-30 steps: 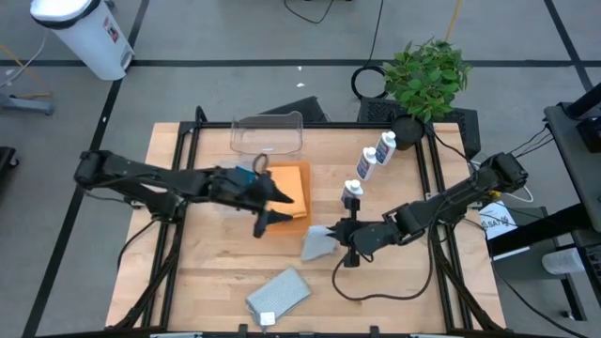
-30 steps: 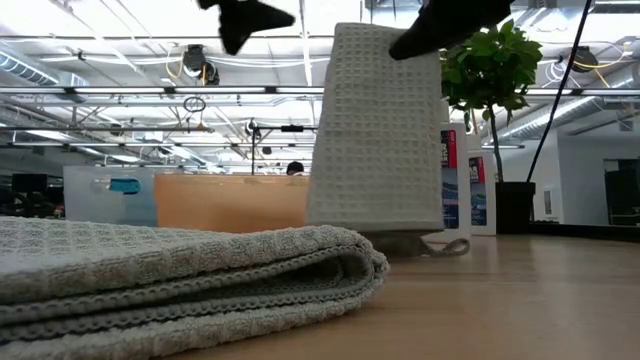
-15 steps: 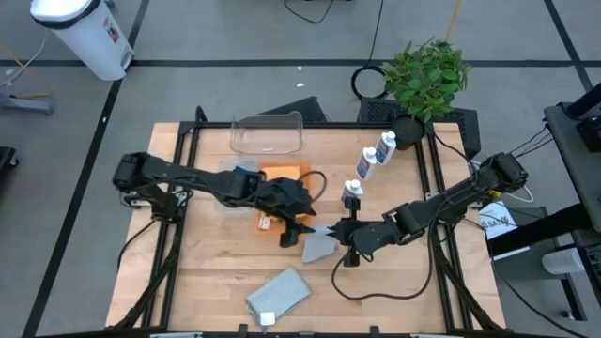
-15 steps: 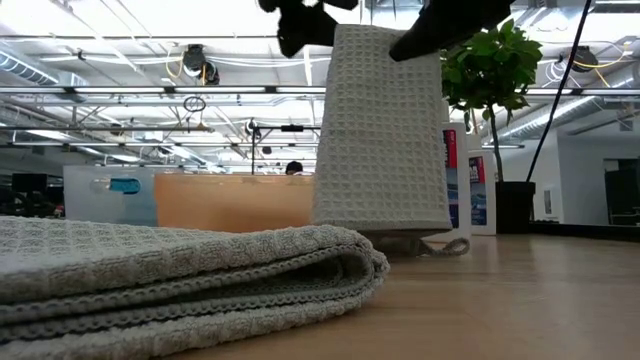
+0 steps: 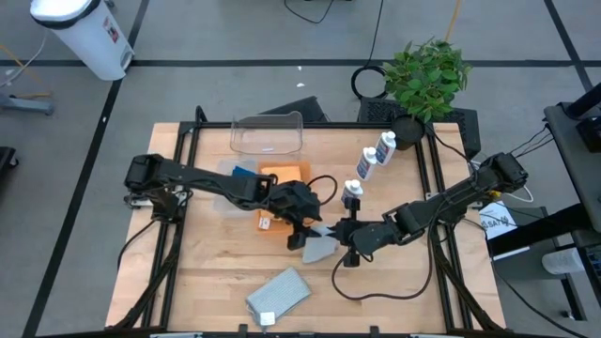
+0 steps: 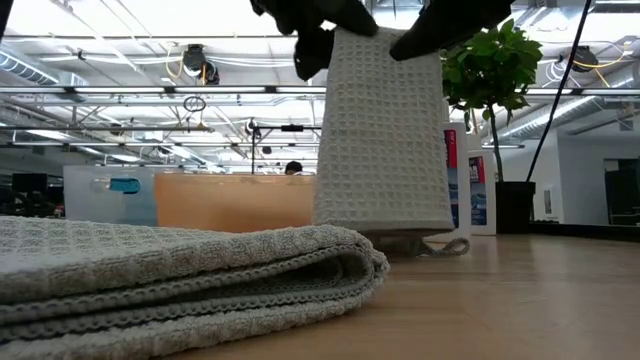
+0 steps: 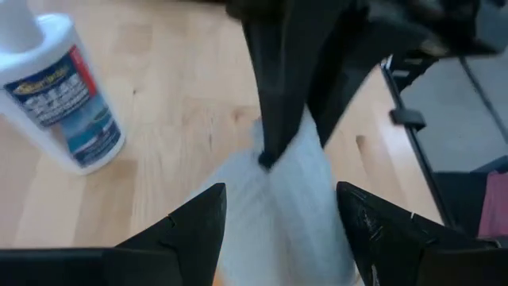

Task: Pick & Place Kitchen Items
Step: Put the gray towel into the orange bin

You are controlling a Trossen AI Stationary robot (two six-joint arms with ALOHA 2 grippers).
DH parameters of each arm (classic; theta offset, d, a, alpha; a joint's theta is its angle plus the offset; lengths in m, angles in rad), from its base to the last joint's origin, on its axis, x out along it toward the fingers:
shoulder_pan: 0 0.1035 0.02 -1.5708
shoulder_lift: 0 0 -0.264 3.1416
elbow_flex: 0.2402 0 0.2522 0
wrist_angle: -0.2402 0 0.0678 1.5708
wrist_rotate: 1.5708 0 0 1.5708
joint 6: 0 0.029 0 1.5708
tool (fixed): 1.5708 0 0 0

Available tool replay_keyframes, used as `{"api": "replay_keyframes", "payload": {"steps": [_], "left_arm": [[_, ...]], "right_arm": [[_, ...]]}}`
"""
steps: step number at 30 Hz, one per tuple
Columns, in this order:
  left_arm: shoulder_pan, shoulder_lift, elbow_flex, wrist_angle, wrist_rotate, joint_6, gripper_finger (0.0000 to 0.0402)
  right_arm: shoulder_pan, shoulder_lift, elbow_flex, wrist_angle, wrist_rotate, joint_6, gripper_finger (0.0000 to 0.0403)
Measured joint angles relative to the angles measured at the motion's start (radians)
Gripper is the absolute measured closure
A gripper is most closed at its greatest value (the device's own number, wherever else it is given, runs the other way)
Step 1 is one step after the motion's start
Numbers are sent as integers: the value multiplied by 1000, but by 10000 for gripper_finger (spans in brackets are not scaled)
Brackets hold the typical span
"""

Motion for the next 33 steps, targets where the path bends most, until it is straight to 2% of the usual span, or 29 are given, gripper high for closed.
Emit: {"api": "replay_keyframes", "payload": {"steps": [6,9,12,17,18,22,27,33], "left_arm": [[25,33,-1,15,55,-8,161],[31,31,-1,27,59,-7,180],[37,22,-1,23,79,-7,232],[35,6,-1,18,122,7,371],[36,-1,-1,15,131,11,381],[27,-60,-3,-28,98,27,375],[-2,-180,-2,-117,40,71,388],[-41,-294,-2,-196,-70,93,387]], "right_arm": [[0,0,0,-3,3,0,401],[0,0,0,-4,3,0,401],[0,0,0,-4,1,0,401],[-1,0,0,15,0,1,391],[-1,-1,0,17,2,1,386],[13,-13,2,26,16,1,362],[56,-58,-4,-13,-4,1,339],[113,-99,0,1,8,26,334]]}}
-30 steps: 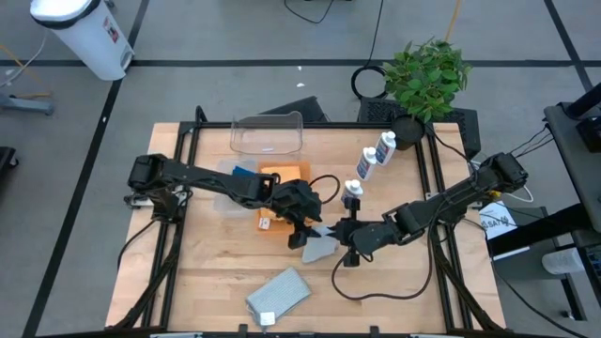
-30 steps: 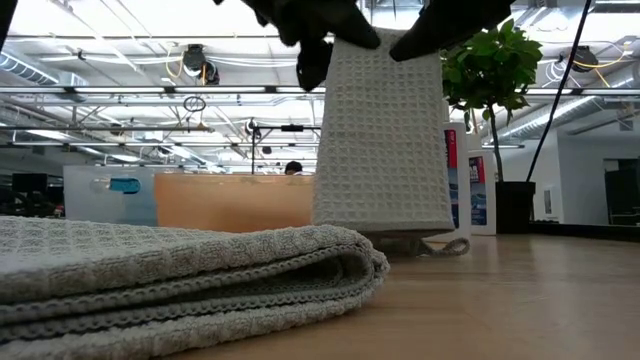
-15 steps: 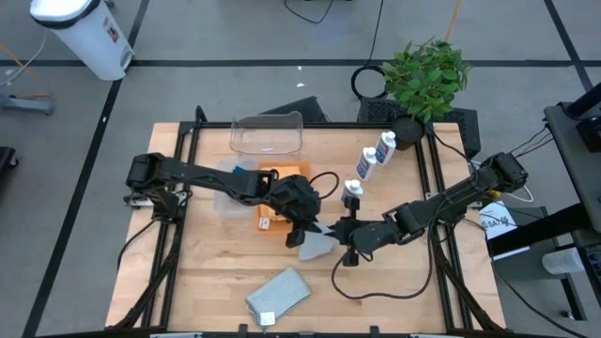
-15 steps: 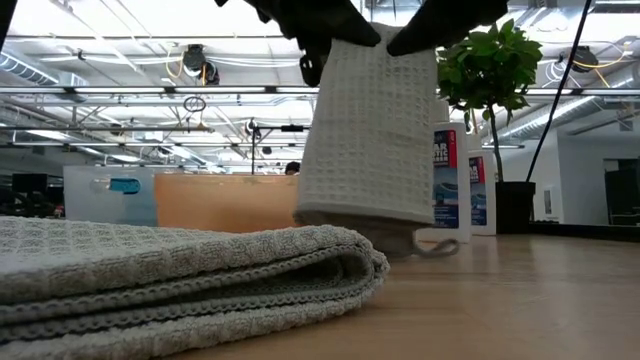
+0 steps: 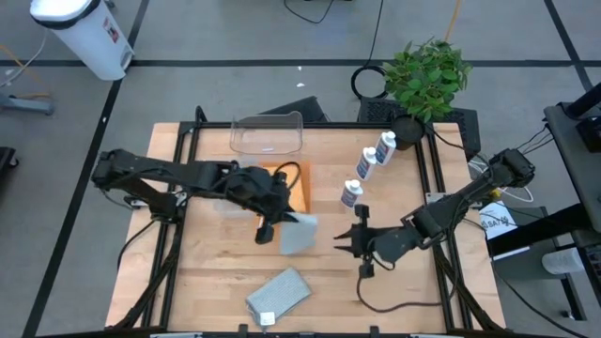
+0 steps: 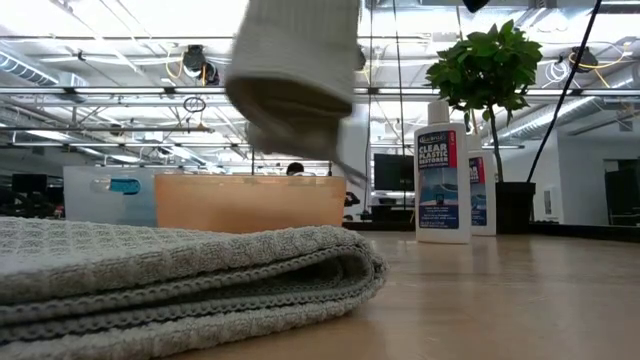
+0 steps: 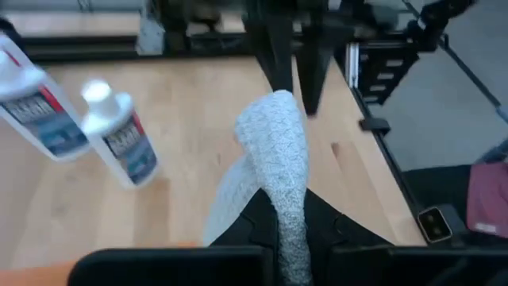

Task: Pick & Place Kitchen Items
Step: Put the gray towel into the orange bin

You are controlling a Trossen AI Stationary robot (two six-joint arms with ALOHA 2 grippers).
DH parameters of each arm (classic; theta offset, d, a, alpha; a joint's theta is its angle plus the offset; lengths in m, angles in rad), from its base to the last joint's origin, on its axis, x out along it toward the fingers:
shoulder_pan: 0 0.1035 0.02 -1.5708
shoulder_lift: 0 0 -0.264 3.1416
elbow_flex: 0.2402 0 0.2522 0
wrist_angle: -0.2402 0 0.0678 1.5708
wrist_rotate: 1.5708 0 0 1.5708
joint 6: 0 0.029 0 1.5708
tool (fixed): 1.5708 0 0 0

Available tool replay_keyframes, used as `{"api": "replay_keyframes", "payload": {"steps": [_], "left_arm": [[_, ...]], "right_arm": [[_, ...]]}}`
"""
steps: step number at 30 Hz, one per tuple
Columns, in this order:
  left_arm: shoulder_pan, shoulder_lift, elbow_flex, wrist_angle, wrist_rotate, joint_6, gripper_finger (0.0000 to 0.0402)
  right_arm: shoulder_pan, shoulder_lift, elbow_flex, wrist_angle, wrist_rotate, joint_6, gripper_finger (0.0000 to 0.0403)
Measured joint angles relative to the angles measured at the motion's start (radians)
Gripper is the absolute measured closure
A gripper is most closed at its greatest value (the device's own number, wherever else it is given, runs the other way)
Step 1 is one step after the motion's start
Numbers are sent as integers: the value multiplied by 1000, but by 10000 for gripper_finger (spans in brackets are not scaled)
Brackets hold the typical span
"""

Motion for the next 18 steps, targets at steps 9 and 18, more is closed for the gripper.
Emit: {"api": "replay_keyframes", "payload": {"steps": [9,18], "left_arm": [[47,-164,-134,15,-82,-1,386],[191,-265,-427,264,79,-53,387]], "right_arm": [[24,4,-1,9,1,-26,350],[5,3,-1,18,3,-36,353]]}}
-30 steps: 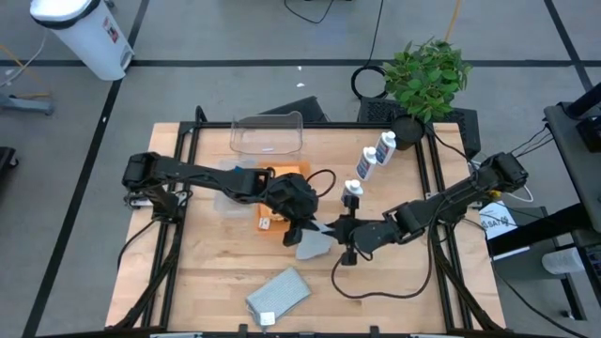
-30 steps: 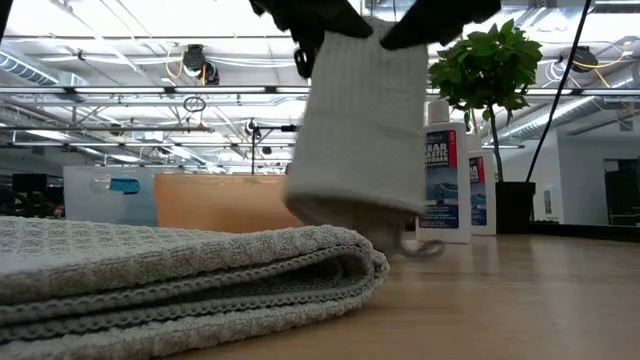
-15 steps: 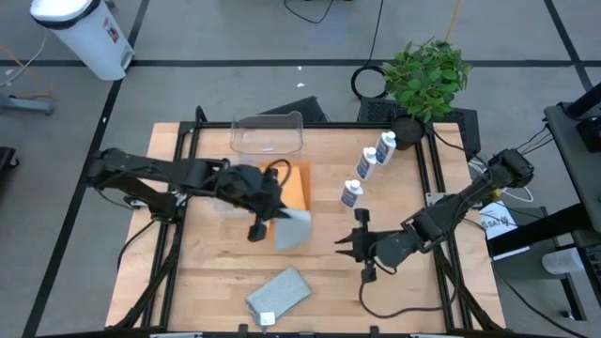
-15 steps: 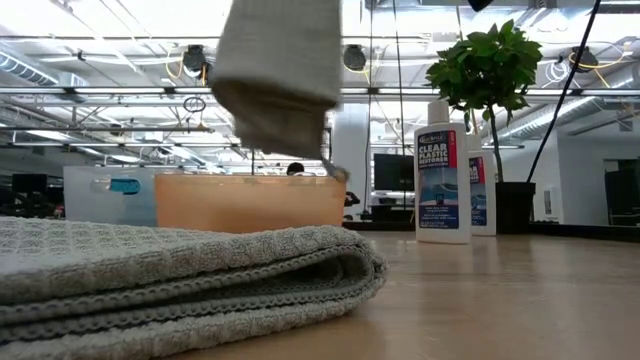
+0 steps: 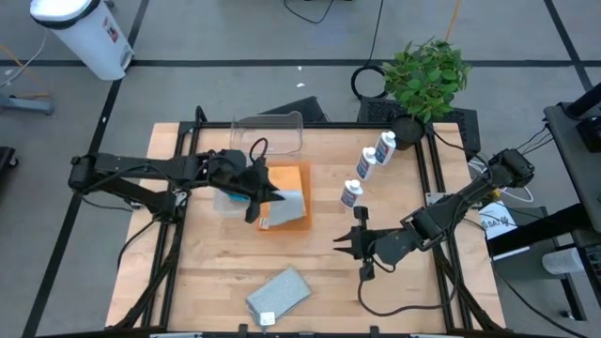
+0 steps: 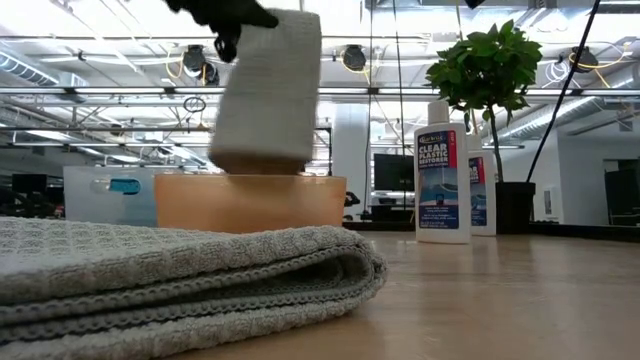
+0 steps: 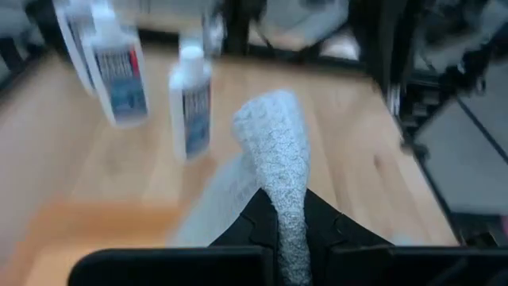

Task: Pick & Place Kitchen Items
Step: Put the gray towel into the orange bin

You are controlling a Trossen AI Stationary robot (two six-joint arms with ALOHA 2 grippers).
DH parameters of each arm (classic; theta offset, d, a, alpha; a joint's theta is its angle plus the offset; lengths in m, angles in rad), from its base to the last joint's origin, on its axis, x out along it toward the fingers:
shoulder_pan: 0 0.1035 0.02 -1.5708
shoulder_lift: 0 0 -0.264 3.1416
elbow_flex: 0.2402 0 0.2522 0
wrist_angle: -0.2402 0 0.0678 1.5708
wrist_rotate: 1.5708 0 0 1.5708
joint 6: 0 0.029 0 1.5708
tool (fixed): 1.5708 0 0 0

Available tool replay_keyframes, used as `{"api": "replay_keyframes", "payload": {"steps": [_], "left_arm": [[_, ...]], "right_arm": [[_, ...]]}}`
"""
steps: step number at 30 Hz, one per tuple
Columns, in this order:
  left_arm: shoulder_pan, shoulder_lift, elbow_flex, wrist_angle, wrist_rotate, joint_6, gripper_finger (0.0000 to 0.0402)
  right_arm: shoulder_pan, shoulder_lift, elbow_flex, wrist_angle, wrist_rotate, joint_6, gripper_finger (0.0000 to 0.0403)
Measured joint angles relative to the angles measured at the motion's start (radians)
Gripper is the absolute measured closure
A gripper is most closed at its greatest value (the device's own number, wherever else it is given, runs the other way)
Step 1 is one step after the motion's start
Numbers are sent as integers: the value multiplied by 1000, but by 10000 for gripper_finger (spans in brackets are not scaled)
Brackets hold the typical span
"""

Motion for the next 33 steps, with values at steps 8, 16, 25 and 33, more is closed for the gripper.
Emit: {"api": "replay_keyframes", "payload": {"steps": [8,16,25,33], "left_arm": [[49,-2,-65,77,82,-135,388],[-24,-2,-42,83,122,-178,386],[-81,-2,-42,69,108,-178,385],[-28,8,-43,-10,-14,-151,385]], "right_arm": [[-32,0,-45,63,-1,-2,353],[-42,0,-51,69,-3,-6,353],[-41,0,-51,69,-3,-6,353],[-41,0,-51,69,-3,-6,353]]}}
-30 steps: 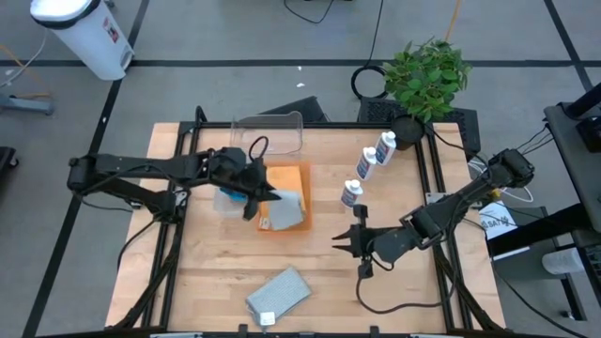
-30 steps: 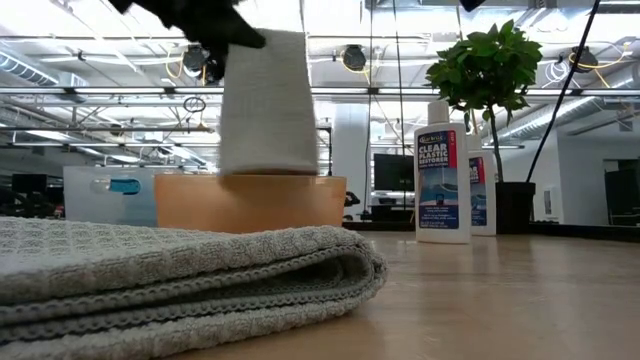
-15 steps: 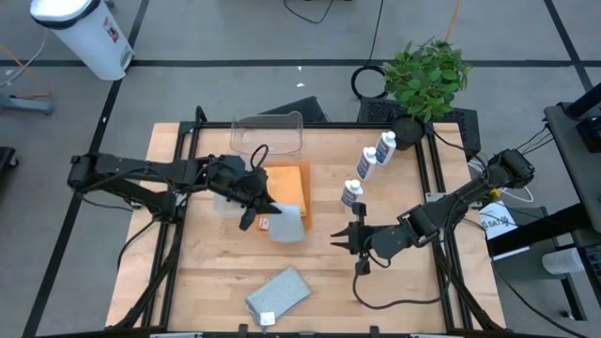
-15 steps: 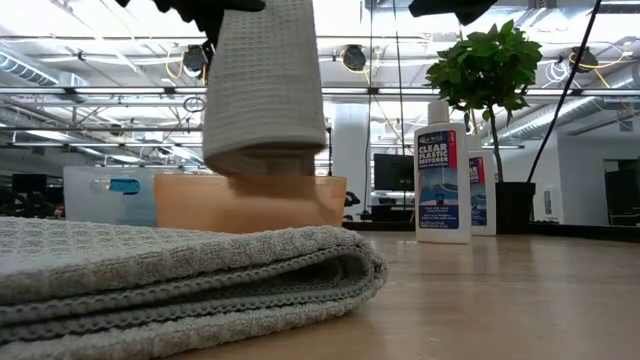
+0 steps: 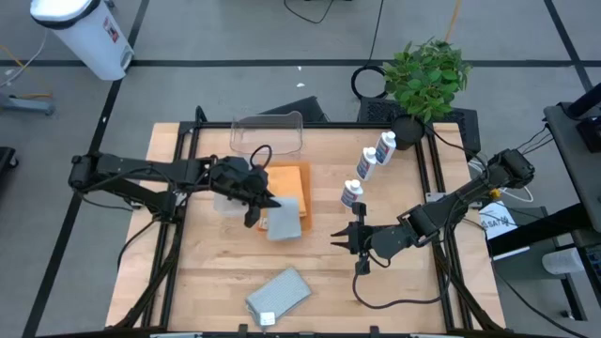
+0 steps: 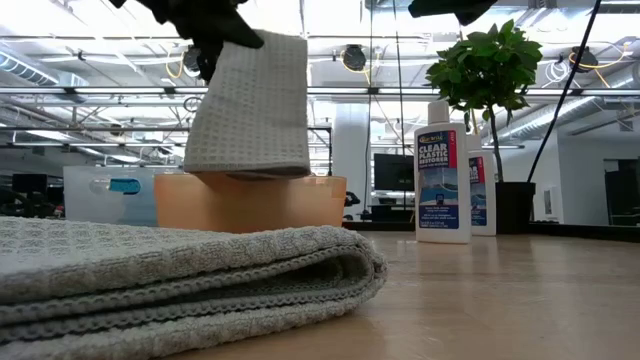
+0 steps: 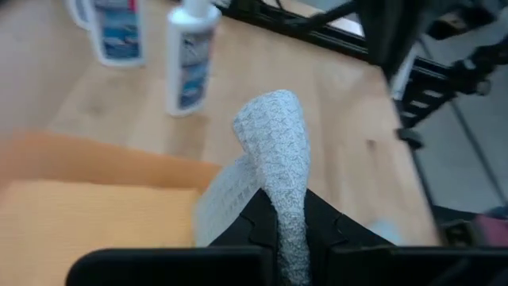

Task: Pick & Place Kitchen Items
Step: Put the gray towel into the orange bin

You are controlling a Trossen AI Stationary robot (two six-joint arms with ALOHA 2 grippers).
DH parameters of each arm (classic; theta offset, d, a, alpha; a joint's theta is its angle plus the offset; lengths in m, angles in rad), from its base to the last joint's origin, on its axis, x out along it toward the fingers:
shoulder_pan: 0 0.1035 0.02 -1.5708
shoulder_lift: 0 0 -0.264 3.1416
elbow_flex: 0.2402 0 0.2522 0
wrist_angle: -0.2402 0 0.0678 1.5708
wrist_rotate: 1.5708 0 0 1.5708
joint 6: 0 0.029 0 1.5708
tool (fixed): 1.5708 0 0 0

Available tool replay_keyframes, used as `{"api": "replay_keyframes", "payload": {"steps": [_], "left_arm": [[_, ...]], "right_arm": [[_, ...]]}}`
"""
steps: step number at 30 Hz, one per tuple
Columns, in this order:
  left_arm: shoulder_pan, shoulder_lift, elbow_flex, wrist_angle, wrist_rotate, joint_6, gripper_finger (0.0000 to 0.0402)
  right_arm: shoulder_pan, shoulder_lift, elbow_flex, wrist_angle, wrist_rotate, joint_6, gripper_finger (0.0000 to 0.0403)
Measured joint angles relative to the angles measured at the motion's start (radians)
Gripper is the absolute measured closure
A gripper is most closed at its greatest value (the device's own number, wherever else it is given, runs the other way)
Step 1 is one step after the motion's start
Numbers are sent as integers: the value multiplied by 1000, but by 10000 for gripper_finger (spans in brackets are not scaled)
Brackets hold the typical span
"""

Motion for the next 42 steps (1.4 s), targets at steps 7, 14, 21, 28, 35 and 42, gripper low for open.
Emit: {"api": "replay_keyframes", "payload": {"steps": [7,14,21,28,35,42], "left_arm": [[57,22,0,-5,-42,106,388],[112,83,0,-8,-77,240,378],[166,106,-1,-7,-117,300,388],[209,109,-1,-8,-154,371,374],[237,134,-24,35,-150,387,386],[252,185,-50,13,-152,384,367]], "right_arm": [[0,0,0,0,0,-2,353],[0,0,0,0,0,-3,353],[0,0,0,0,0,-3,353],[0,0,0,0,0,-3,353],[0,0,0,0,0,-3,353],[0,0,0,0,0,-3,353]]}}
